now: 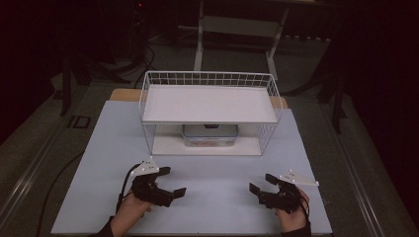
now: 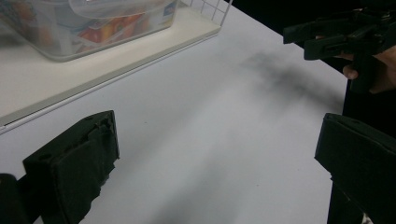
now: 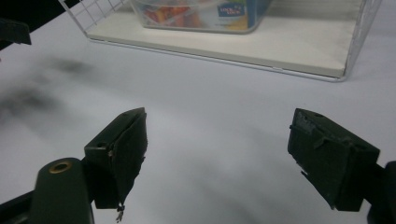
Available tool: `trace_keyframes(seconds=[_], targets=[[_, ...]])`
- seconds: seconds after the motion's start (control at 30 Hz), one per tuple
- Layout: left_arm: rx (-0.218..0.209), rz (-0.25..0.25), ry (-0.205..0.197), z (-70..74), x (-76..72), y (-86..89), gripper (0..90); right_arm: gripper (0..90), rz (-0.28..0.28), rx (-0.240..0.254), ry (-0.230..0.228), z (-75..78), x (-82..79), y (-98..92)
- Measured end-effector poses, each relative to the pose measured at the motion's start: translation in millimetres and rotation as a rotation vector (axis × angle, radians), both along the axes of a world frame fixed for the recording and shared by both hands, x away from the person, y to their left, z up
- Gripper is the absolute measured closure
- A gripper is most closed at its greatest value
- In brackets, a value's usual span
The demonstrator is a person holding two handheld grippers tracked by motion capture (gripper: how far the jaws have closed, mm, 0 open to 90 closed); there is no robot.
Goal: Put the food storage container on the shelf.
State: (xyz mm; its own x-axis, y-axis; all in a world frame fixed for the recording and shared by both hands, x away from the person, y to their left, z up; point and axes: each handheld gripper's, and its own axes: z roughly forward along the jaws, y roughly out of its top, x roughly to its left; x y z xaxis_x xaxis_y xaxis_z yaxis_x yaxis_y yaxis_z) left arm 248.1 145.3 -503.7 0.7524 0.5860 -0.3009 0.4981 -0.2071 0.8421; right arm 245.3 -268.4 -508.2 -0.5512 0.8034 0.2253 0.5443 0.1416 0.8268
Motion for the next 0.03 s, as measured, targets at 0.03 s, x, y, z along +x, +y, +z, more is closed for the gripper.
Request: trace_keyframes(seconds=[0.03], targets=[[0.001,-0.001,-0.001,-0.5,0.1,-0.2,0.0,19.5,-0.001,-0.002,0.004,-0.4,0.5,0.0]])
